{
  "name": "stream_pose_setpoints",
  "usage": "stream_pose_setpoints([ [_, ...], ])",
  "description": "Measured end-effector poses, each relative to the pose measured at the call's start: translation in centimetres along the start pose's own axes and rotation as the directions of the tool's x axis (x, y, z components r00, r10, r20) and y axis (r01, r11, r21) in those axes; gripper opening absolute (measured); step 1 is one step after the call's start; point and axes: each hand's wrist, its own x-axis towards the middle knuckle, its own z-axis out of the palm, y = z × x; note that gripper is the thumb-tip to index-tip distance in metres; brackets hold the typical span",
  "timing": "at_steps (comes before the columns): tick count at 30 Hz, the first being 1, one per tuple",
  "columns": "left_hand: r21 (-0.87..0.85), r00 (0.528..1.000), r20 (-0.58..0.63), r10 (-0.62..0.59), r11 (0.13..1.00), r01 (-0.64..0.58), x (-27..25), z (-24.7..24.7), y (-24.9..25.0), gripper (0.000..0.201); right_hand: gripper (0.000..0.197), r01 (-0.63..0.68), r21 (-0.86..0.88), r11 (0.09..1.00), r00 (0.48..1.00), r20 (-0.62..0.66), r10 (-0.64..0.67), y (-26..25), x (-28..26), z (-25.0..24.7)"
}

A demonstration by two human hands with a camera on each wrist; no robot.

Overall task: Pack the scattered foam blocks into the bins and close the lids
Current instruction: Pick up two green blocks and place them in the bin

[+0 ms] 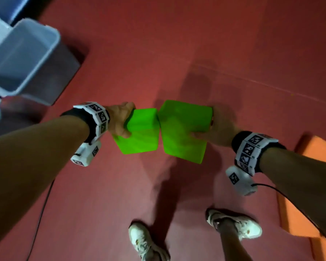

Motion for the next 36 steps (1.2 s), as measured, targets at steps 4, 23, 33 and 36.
stream_pose_setpoints([
  [4, -0.116, 0.992, -0.016, -0.126, 0.986, 0.123, -9.0, 8.0, -13.4, 0.084, 0.097, 0.081, -0.078, 0.994, 0.988, 0.141, -0.069, -9.7, 1.8, 13.3],
  [23, -0.389, 0.862, -0.116, -0.493, 0.822, 0.417, -35.4, 27.4, -55.1, 0.084, 0.079, 0.520, -0.339, 0.784, 0.821, 0.453, -0.348, -43.0, 9.7, 56.6],
  [33, -0.320, 0.825, -0.233, -0.515, 0.842, 0.435, -31.7, 18.2, -75.5, 0.091, 0.074, 0.555, -0.316, 0.770, 0.829, 0.281, -0.483, -55.9, 24.6, 64.1],
  [36, -0.278, 0.802, -0.274, -0.531, 0.842, 0.462, -30.7, 15.9, -79.3, 0.092, 0.077, 0.522, -0.316, 0.792, 0.852, 0.232, -0.469, -58.0, 26.8, 65.7],
])
